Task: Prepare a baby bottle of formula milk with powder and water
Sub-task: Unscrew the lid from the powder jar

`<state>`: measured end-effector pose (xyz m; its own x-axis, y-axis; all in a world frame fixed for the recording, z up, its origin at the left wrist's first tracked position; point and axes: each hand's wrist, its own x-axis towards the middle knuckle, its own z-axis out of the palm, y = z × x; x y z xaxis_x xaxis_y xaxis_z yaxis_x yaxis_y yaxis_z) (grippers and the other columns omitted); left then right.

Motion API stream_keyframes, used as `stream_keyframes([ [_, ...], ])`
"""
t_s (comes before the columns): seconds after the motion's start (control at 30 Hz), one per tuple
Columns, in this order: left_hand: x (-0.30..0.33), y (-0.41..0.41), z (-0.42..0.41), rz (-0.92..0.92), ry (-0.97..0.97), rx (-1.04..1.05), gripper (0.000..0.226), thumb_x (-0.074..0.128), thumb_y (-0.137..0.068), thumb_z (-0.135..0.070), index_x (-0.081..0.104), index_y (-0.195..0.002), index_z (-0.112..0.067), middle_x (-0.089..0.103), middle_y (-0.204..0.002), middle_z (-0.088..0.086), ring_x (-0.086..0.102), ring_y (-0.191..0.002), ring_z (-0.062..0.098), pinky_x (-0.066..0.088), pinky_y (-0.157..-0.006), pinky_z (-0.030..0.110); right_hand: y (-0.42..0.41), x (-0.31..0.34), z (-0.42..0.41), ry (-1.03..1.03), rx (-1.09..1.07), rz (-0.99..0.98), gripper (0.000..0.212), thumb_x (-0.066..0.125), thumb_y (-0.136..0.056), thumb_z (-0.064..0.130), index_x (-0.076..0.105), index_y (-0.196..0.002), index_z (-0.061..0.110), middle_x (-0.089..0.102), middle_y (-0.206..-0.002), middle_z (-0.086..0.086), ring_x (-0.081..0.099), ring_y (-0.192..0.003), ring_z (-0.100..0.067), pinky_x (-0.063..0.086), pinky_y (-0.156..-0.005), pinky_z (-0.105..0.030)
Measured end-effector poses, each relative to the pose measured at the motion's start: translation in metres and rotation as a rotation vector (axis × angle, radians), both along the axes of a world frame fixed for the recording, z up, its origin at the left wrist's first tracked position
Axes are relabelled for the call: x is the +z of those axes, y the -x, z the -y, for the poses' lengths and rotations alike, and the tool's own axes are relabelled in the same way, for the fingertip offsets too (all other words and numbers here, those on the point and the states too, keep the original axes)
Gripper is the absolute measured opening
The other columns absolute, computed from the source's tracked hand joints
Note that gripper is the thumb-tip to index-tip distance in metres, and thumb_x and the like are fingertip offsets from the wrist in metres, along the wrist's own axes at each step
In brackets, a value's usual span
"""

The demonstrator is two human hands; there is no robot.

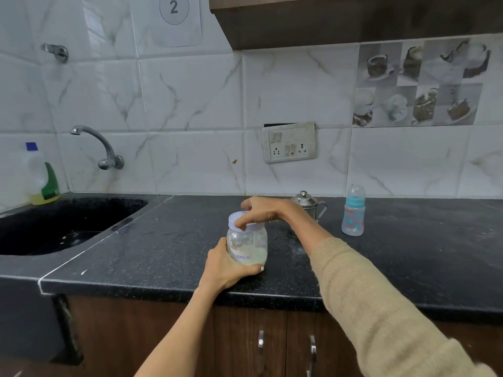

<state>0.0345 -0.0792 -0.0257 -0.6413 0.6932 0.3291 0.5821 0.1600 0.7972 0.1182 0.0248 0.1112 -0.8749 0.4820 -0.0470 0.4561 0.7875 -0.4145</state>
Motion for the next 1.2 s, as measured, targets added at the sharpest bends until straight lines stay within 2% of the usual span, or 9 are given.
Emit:
stream_keyframes([
  [0.1, 0.000, 0.001, 0.000, -0.003, 0.009, -0.006, 0.089, 0.083, -0.041, -0.056, 0.048, -0.117, -0.024, 0.061, -0.108, -0.008, 0.059, -0.099, 0.012, 0.051, -0.083, 0.028, -0.001, -0.003, -0.001, -0.072, -0.065, 0.031, 0.087, 0.069, -0.052, 0.070, 0.055, -0.117, 0.015, 0.055, -0.112, 0.002, 0.055, -0.102, -0.020, 0.045, -0.081, -0.033],
  [0.2, 0.000, 0.001, 0.001, 0.003, 0.008, 0.002, 0.089, 0.084, -0.039, -0.057, 0.049, -0.115, -0.024, 0.062, -0.107, -0.008, 0.060, -0.099, 0.012, 0.053, -0.085, 0.031, 0.001, -0.006, -0.005, -0.117, -0.087, 0.026, 0.071, 0.072, -0.056, 0.067, 0.060, -0.100, 0.012, 0.063, -0.098, -0.001, 0.060, -0.086, -0.018, 0.045, -0.069, -0.031],
  [0.3, 0.000, 0.001, 0.001, 0.012, 0.013, -0.008, 0.090, 0.083, -0.038, -0.058, 0.048, -0.114, -0.025, 0.062, -0.108, -0.008, 0.060, -0.099, 0.012, 0.053, -0.085, 0.031, 0.000, -0.001, -0.004, -0.094, -0.046, -0.038, 0.059, 0.076, -0.062, 0.050, 0.063, -0.102, 0.009, 0.065, -0.103, -0.005, 0.059, -0.084, -0.018, 0.044, -0.067, -0.030],
  [0.53, 0.002, -0.002, 0.002, 0.012, 0.011, -0.005, 0.089, 0.087, -0.040, -0.053, 0.048, -0.116, -0.024, 0.061, -0.110, -0.009, 0.059, -0.101, 0.012, 0.051, -0.087, 0.029, -0.004, 0.020, -0.004, -0.057, -0.026, -0.299, 0.064, 0.076, -0.071, 0.032, 0.054, -0.122, 0.002, 0.056, -0.119, -0.011, 0.056, -0.107, -0.027, 0.050, -0.091, -0.040],
  [0.77, 0.006, -0.007, 0.006, 0.006, 0.027, -0.016, 0.076, 0.084, -0.041, -0.052, 0.045, -0.104, -0.033, 0.060, -0.108, -0.010, 0.059, -0.102, 0.013, 0.051, -0.091, 0.035, -0.003, 0.012, -0.031, -0.067, -0.186, -0.344, 0.053, 0.078, -0.065, 0.041, 0.054, -0.099, 0.008, 0.054, -0.097, -0.005, 0.051, -0.083, -0.020, 0.036, -0.052, -0.023],
  [0.93, 0.006, -0.003, 0.004, 0.015, 0.029, -0.020, 0.073, 0.085, -0.044, -0.050, 0.047, -0.104, -0.033, 0.061, -0.106, -0.013, 0.060, -0.100, 0.010, 0.051, -0.087, 0.030, 0.006, -0.006, -0.051, -0.061, -0.276, -0.315, 0.061, 0.079, -0.067, 0.037, 0.056, -0.112, 0.003, 0.053, -0.098, -0.005, 0.051, -0.086, -0.020, 0.035, -0.051, -0.022],
  [1.03, 0.001, 0.001, 0.001, 0.046, 0.013, -0.012, 0.075, 0.087, -0.044, -0.049, 0.052, -0.107, -0.030, 0.064, -0.101, -0.014, 0.060, -0.097, 0.005, 0.050, -0.083, 0.027, 0.021, -0.025, -0.066, -0.039, -0.305, -0.292, 0.066, 0.081, -0.065, 0.042, 0.056, -0.113, 0.003, 0.058, -0.105, -0.008, 0.054, -0.090, -0.022, 0.039, -0.061, -0.026],
  [1.13, -0.004, 0.007, -0.002, 0.069, 0.002, -0.014, 0.082, 0.086, -0.039, -0.054, 0.053, -0.111, -0.032, 0.066, -0.101, -0.015, 0.061, -0.096, 0.003, 0.052, -0.084, 0.027, 0.039, -0.048, -0.079, -0.028, -0.295, -0.224, 0.035, 0.075, -0.075, 0.033, 0.057, -0.088, 0.006, 0.056, -0.099, -0.010, 0.051, -0.086, -0.022, 0.039, -0.069, -0.028],
  [1.2, -0.008, 0.010, -0.005, 0.074, -0.003, -0.023, 0.084, 0.086, -0.039, -0.057, 0.053, -0.113, -0.034, 0.067, -0.102, -0.016, 0.062, -0.096, 0.002, 0.052, -0.085, 0.027, 0.051, -0.064, -0.086, -0.020, -0.299, -0.172, 0.028, 0.063, -0.084, 0.016, 0.041, -0.066, 0.013, 0.053, -0.094, -0.010, 0.049, -0.083, -0.021, 0.038, -0.070, -0.028],
])
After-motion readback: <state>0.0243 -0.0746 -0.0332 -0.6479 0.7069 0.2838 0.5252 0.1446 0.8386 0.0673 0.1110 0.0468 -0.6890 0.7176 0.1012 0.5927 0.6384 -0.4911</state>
